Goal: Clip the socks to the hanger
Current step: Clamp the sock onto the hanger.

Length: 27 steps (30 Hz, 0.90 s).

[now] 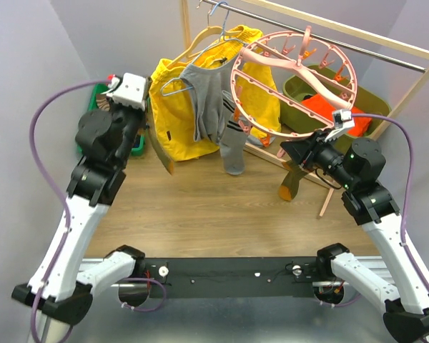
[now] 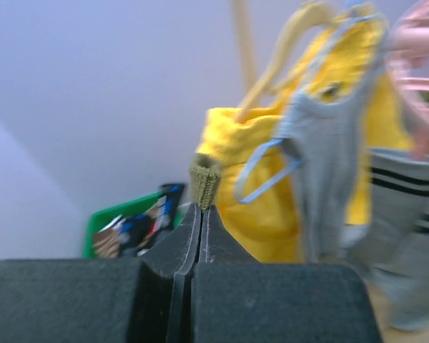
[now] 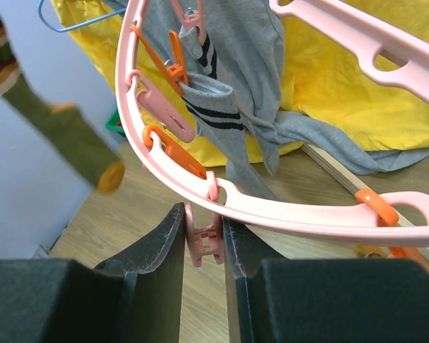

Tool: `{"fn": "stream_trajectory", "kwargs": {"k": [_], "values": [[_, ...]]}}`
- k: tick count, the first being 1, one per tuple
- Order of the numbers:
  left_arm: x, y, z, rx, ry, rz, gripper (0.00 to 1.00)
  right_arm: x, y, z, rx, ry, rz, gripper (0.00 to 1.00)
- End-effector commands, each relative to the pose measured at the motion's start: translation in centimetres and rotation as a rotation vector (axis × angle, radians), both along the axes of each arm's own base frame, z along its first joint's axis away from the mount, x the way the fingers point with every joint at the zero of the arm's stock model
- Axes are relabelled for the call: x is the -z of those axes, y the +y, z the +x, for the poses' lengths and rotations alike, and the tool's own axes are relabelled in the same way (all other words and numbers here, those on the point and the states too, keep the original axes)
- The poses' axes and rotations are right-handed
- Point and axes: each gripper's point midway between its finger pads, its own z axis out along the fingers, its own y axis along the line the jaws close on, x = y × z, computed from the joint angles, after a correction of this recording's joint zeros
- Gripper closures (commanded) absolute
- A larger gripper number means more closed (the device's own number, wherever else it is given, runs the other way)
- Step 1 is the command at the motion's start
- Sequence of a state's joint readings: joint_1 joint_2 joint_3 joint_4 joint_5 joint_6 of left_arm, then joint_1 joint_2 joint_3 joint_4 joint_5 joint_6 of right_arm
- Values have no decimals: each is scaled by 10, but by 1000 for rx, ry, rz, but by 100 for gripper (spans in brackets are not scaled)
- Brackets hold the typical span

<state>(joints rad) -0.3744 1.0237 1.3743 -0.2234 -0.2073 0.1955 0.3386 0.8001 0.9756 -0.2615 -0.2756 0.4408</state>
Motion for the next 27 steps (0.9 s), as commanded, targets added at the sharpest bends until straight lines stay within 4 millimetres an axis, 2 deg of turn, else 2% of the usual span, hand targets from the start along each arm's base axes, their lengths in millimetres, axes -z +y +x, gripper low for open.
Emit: {"fn": "stream_trajectory", "kwargs": {"k": [1,2,3,4,5,7,8,9,11,12,14,15,16,17,19,22,27], "values": [[-4,-64,-48,386,-48,-53,100,-12,5,-1,-27,-25,13,99],[5,-72,-52,423,-35,-45,100,-13,5,-1,-27,-27,14,99],[8,-87,-62,499,-33,-40,100,-13,5,-1,-27,-26,15,99],[10,-93,-71,542,-40,-34,100,-14,5,-1,-27,-28,17,99],[25,-102,-73,580,-11,-26,100,-14,5,-1,-26,-28,22,99],[33,-124,-94,717,-6,-23,100,-15,5,-1,-25,-31,26,99],[49,-134,-99,766,35,-42,100,-14,5,-1,-23,-28,25,99],[56,-144,-107,830,49,-47,100,-14,4,-1,-23,-28,25,99],[63,-164,-126,930,57,-78,100,-12,4,-1,-23,-25,22,99],[79,-173,-130,962,90,-81,100,-12,4,-1,-23,-25,22,99],[83,-193,-145,1036,87,-119,100,-12,5,-2,-26,-24,25,99],[95,-200,-145,1034,108,-131,100,-13,5,-2,-26,-26,28,99],[97,-210,-144,1047,103,-145,100,-13,5,-1,-24,-27,31,99],[100,-223,-154,1085,114,-153,100,-14,5,-2,-27,-26,32,99],[114,-240,-149,1071,130,-155,100,-15,6,-2,-30,-26,37,99],[131,-267,-151,1091,161,-149,100,-16,6,-2,-28,-30,40,99],[141,-294,-152,1138,167,-143,100,-17,7,-5,-45,-44,29,99]]}}
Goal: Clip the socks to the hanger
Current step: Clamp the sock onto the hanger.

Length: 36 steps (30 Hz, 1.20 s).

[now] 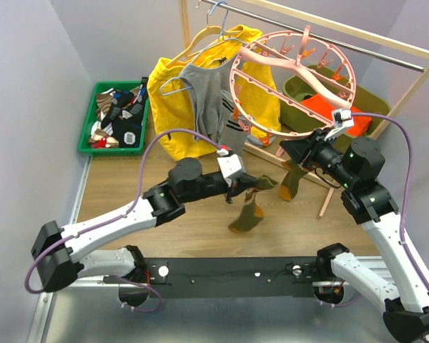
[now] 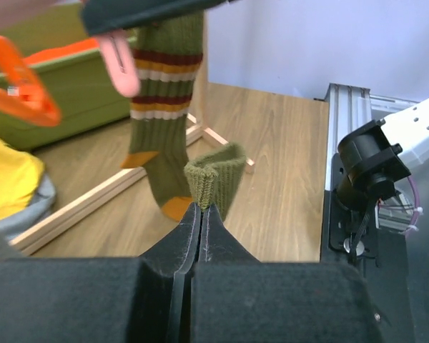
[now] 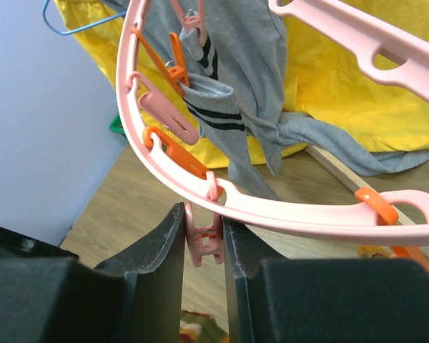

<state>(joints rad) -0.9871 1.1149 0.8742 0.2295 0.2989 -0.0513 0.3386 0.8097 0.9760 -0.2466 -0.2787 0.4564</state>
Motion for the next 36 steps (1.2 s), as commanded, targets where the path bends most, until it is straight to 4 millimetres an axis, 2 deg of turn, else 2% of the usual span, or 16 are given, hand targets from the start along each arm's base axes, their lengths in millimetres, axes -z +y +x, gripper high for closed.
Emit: {"fn": "stream_trajectory", "kwargs": {"k": [1,13,26,36], "values": [[-18,-22,8,3,-43,-86,100,-15,5,-7,-44,-52,11,99],[-14,-42,31,-45,-40,-52,100,-7,5,-11,-60,-57,-19,99],[-3,-31,55,-132,-1,-9,100,-6,6,-11,-72,-70,-34,99],[-16,-34,54,-76,28,-64,100,-7,8,-13,-92,-85,-32,99]]}}
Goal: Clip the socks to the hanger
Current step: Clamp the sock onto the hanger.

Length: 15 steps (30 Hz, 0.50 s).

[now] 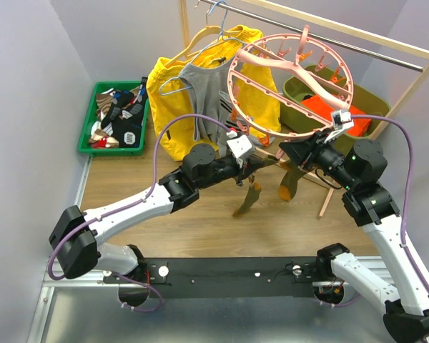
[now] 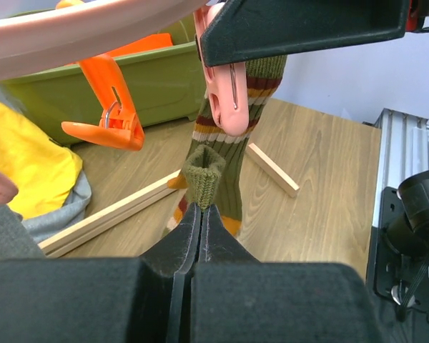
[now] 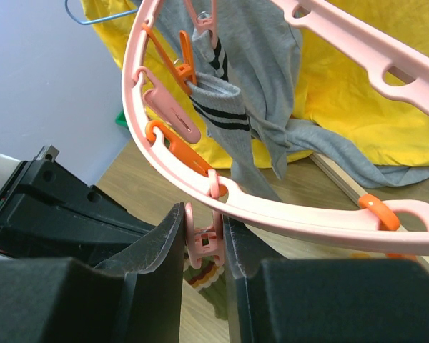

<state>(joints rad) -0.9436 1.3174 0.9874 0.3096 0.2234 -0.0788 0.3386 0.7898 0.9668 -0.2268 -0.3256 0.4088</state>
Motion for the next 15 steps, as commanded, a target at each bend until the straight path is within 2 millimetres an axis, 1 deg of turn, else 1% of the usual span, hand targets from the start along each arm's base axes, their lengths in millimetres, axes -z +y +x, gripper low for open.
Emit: {"fn": "stream_trajectory", "kwargs": {"k": [1,11,15], "values": [[-23,-8,-4,51,-4,-69,100,-2,4,-6,-41,-31,-8,99],[-32,-7,-5,92,24,-116,100,3,6,-6,-53,-30,-15,99],[-39,-7,-8,113,26,-138,100,3,6,-6,-55,-31,-18,99]]}}
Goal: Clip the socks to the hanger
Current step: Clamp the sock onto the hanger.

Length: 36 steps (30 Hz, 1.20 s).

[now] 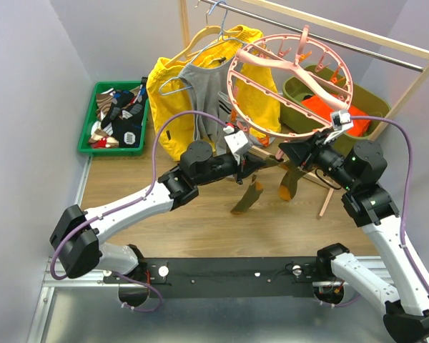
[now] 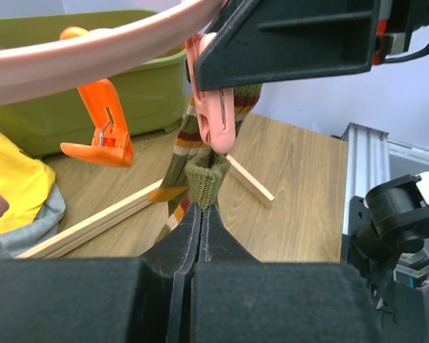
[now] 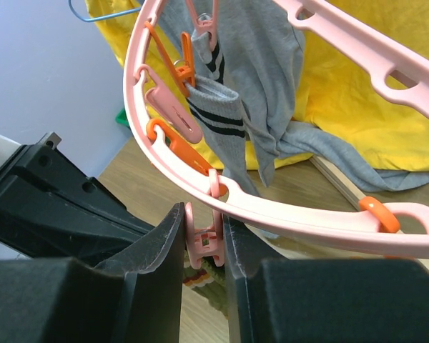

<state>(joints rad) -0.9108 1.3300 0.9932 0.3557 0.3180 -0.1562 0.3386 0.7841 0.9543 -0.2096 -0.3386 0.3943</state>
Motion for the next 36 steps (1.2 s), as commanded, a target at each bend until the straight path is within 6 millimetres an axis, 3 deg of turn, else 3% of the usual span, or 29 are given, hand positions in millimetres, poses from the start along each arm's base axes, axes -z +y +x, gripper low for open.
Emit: {"fn": "stream_trajectory", "kwargs": {"k": [1,21,36], "values": [[-31,-4,-4,45,-20,-83,100,2,4,-5,-40,-14,-10,99],[-27,-6,7,46,65,-111,100,1,6,-10,-61,-30,-10,99],[-34,-12,0,114,80,-139,100,4,9,-11,-84,-37,-7,99]]}}
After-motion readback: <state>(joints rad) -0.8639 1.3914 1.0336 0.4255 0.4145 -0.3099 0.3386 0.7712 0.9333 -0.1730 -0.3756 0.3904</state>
